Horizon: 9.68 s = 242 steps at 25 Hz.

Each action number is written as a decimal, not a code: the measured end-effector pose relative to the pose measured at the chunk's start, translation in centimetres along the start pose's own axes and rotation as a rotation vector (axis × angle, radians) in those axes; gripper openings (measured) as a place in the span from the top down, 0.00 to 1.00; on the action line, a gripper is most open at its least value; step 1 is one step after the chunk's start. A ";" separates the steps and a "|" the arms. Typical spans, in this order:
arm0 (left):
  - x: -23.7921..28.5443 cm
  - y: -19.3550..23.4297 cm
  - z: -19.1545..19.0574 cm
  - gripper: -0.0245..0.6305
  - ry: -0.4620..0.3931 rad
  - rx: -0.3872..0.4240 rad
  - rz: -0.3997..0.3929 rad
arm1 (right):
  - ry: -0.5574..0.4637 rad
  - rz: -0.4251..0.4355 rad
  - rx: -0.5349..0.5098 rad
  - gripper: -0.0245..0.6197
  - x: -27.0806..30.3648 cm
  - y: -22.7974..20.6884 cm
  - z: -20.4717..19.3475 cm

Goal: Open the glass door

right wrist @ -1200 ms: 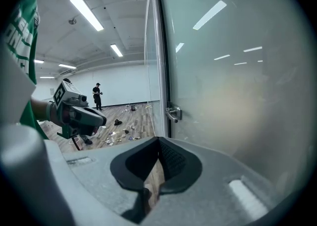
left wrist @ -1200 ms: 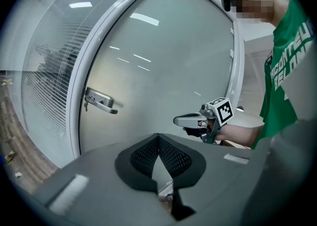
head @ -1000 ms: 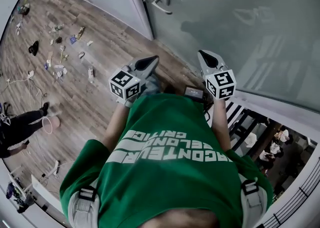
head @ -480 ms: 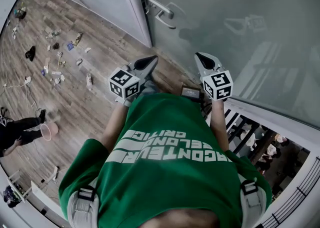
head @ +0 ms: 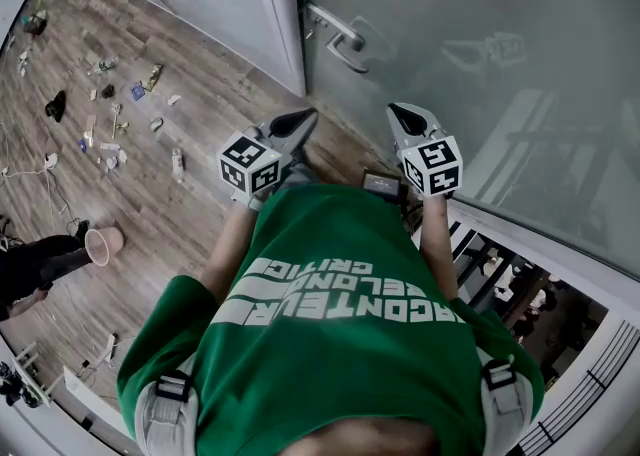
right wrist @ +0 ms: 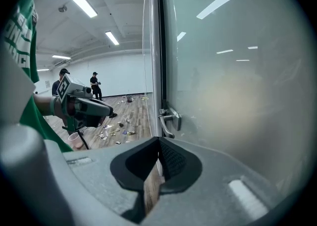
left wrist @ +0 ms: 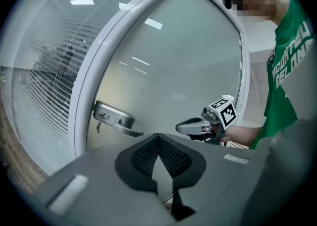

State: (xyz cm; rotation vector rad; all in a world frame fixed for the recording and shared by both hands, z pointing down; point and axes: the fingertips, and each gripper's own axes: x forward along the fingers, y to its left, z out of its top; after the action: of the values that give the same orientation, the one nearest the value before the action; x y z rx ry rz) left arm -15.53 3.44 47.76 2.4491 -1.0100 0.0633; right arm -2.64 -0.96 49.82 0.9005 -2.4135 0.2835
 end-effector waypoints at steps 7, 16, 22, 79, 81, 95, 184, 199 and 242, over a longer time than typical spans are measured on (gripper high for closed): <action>-1.3 3.1 0.7 0.94 -0.011 -0.007 -0.010 | 0.066 -0.018 -0.060 0.87 3.7 0.9 1.6; -2.2 6.1 2.3 0.94 -0.028 -0.002 -0.041 | 0.219 -0.061 -0.235 0.85 7.7 1.2 2.5; -0.8 7.0 3.1 0.94 0.003 0.022 -0.092 | 0.336 -0.117 -0.331 0.85 9.6 0.5 1.7; 14.8 7.3 -1.8 0.94 0.347 0.049 -0.062 | 0.401 0.000 -0.472 0.89 14.8 -0.6 -2.5; 15.0 7.3 -1.4 0.94 0.337 0.050 -0.058 | 0.388 0.000 -0.468 0.89 14.8 -0.6 -2.5; 15.4 8.7 -1.8 0.94 0.361 0.051 -0.051 | 0.341 0.024 -0.401 0.89 17.9 -0.8 -3.3; 20.9 10.4 0.6 0.94 0.246 0.079 -0.040 | 0.282 -0.078 -0.293 0.86 18.8 -13.2 0.8; 20.6 10.3 1.0 0.94 0.244 0.060 -0.019 | 0.264 -0.114 -0.181 0.86 19.1 -19.1 2.2; 23.8 10.9 0.8 0.94 0.264 0.019 0.040 | 0.274 -0.362 -0.015 0.86 16.9 -38.7 0.9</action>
State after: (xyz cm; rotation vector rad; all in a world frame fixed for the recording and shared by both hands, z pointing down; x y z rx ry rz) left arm -5.71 -19.08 56.89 2.3592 -0.9439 0.3996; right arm 11.79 -39.69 58.83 1.1859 -1.9585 0.2335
